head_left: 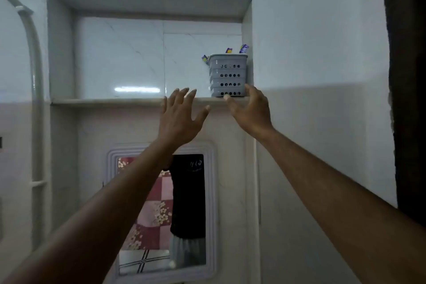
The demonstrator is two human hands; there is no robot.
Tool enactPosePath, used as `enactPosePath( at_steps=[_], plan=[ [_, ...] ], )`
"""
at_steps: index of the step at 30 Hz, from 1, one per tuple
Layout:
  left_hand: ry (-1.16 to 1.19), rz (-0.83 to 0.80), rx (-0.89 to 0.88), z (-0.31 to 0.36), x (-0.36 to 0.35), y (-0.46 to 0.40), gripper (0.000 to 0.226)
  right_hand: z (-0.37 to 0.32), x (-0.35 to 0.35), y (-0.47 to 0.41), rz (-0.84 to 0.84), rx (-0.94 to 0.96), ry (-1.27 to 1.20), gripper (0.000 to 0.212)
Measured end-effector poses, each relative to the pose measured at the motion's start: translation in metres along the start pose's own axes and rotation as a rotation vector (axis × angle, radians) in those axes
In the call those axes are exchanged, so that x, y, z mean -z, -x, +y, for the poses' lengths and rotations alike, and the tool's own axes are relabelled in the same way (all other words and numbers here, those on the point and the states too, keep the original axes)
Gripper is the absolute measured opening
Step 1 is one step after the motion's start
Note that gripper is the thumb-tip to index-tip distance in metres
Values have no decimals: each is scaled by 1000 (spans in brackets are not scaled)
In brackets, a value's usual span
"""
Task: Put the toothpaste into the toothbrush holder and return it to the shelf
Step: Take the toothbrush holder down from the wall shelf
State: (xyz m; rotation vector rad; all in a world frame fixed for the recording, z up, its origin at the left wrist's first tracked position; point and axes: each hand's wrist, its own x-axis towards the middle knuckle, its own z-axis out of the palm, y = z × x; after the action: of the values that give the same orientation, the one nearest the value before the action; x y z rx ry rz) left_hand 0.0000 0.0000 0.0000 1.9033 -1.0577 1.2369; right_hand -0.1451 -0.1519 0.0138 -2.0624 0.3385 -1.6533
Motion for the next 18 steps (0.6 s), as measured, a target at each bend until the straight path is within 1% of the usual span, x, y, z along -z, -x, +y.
enactPosePath(
  at_steps=[3,6,8,11,14,16,18],
  plan=[
    [-13,17,23,-11,-20,-12,74,-1,-17,-14,30,-13,19,87],
    [-32,163,-17,-19,-41,-17,56,-2,-33,-27,51,-23,63,95],
    [-26,256,-25,-24,-48,-21,49,-2,-40,-36,84,-6,114,100],
    [-19,326,-9,-25,-54,-24,45,1,-50,-46,130,-5,170,114],
    [-14,365,-17,-25,-57,-26,41,2,-60,-50,151,-25,165,128],
    [-10,386,-18,-25,-59,-25,41,2,-63,-51,167,-28,167,130],
    [-15,390,-20,-24,-60,-25,40,2,-63,-51,174,-36,172,126]
  ],
)
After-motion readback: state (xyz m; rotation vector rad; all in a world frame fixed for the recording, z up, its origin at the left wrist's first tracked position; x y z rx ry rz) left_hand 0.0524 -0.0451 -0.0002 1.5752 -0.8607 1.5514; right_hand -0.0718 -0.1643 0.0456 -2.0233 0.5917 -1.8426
